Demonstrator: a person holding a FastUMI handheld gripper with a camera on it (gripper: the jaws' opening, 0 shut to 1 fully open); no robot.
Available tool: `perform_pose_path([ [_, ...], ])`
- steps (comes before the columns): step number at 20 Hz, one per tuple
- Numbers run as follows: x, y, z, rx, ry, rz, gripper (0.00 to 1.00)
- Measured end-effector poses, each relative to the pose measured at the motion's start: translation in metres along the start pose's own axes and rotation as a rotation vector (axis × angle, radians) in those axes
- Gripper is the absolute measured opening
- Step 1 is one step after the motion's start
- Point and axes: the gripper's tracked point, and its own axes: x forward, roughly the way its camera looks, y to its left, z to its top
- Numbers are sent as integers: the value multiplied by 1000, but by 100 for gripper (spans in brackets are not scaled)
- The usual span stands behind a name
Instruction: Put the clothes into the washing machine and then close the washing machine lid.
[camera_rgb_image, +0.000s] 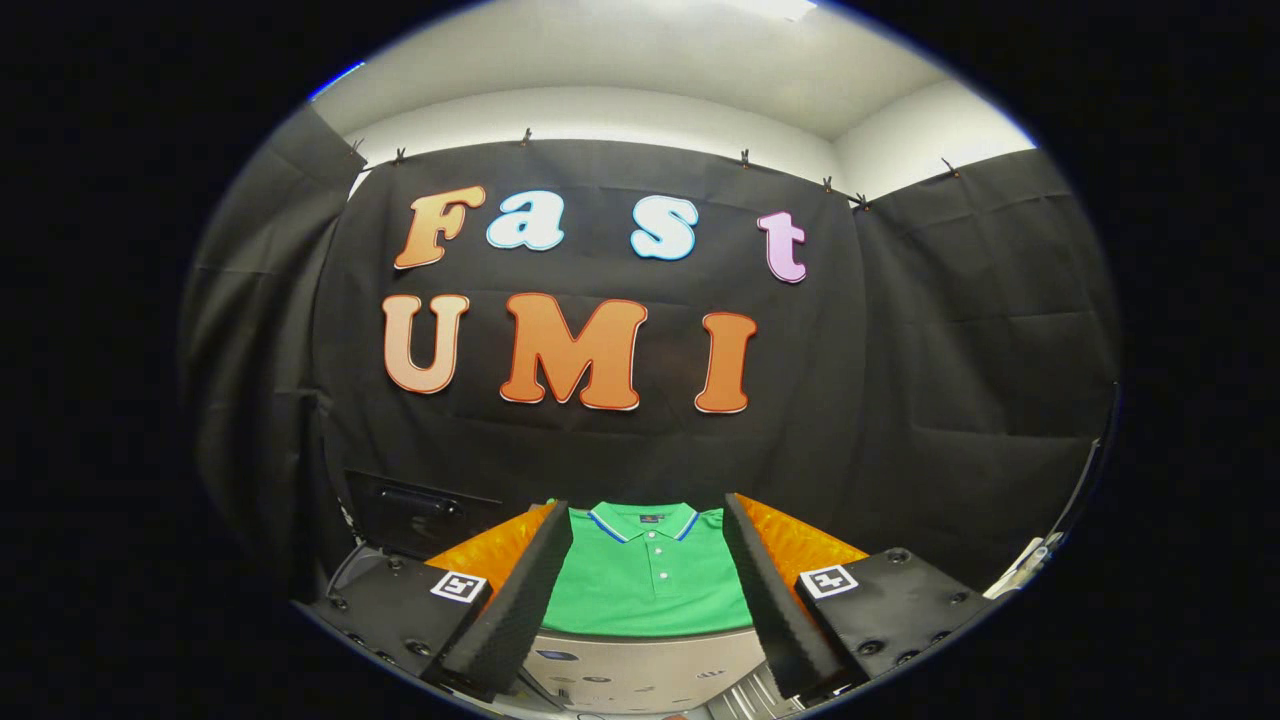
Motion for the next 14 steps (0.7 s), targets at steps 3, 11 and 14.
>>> perform_pose_path([
  [3, 1, 0, 3, -6, -1, 2, 98],
  [11, 7, 0, 3, 21, 6, 6, 98],
  [14, 13, -2, 3, 17, 18, 3, 98],
])
